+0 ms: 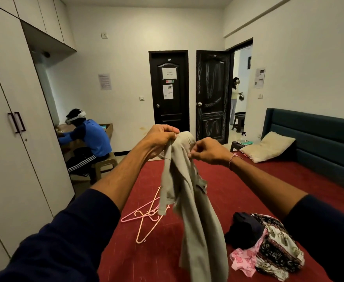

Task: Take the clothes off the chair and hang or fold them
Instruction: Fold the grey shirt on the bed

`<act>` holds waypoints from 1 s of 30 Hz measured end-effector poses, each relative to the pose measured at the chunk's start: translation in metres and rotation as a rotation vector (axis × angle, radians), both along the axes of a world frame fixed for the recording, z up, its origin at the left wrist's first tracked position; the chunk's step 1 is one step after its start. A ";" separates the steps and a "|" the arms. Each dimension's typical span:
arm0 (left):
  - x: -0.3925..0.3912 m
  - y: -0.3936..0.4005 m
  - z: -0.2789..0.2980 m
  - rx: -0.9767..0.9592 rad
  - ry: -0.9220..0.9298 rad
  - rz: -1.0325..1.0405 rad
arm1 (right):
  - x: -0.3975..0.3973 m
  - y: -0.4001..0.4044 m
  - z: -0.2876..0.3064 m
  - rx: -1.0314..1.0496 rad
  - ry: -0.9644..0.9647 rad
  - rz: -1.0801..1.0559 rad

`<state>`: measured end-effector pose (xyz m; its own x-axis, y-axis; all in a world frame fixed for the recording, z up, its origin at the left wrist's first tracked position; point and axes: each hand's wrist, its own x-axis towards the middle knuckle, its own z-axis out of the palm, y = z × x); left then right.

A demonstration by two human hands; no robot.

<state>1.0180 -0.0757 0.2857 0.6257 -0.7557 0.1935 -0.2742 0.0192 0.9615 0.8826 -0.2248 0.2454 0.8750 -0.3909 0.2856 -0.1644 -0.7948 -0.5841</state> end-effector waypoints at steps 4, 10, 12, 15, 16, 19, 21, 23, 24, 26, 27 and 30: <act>-0.003 -0.006 0.014 -0.087 0.055 -0.006 | -0.004 -0.019 -0.025 0.061 0.069 -0.122; -0.005 0.003 0.035 -0.182 0.059 -0.060 | 0.005 -0.007 -0.059 0.148 0.269 0.121; -0.002 0.008 0.039 -0.214 0.057 -0.047 | 0.011 -0.001 -0.066 0.184 0.334 0.199; 0.011 0.017 0.042 -0.245 0.040 0.001 | 0.013 0.005 -0.070 0.315 0.245 0.236; 0.017 0.021 0.042 -0.251 0.031 0.028 | 0.012 0.005 -0.068 0.378 0.206 0.230; 0.039 0.037 0.037 -0.255 -0.045 0.136 | 0.008 0.003 -0.056 0.542 0.107 0.186; 0.055 0.048 0.031 -0.256 -0.110 0.216 | 0.006 -0.001 -0.045 0.545 0.026 0.166; 0.071 0.059 0.025 -0.260 -0.163 0.313 | 0.003 -0.006 -0.034 0.485 -0.013 0.161; 0.077 0.064 0.023 -0.254 -0.193 0.360 | -0.001 -0.007 -0.028 0.457 -0.012 0.173; 0.083 0.072 0.019 -0.222 -0.242 0.436 | -0.010 -0.010 -0.015 0.426 0.060 0.243; 0.084 0.074 0.017 -0.205 -0.265 0.469 | -0.013 -0.010 -0.009 0.332 0.123 0.274; 0.081 0.079 0.012 -0.154 -0.399 0.596 | -0.015 -0.012 0.002 -0.170 0.236 0.230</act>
<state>1.0992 0.0029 0.2972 0.7816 -0.2548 0.5693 -0.6091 -0.1152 0.7847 0.8680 -0.2373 0.2479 0.9841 -0.1404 0.1090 -0.0845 -0.9093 -0.4075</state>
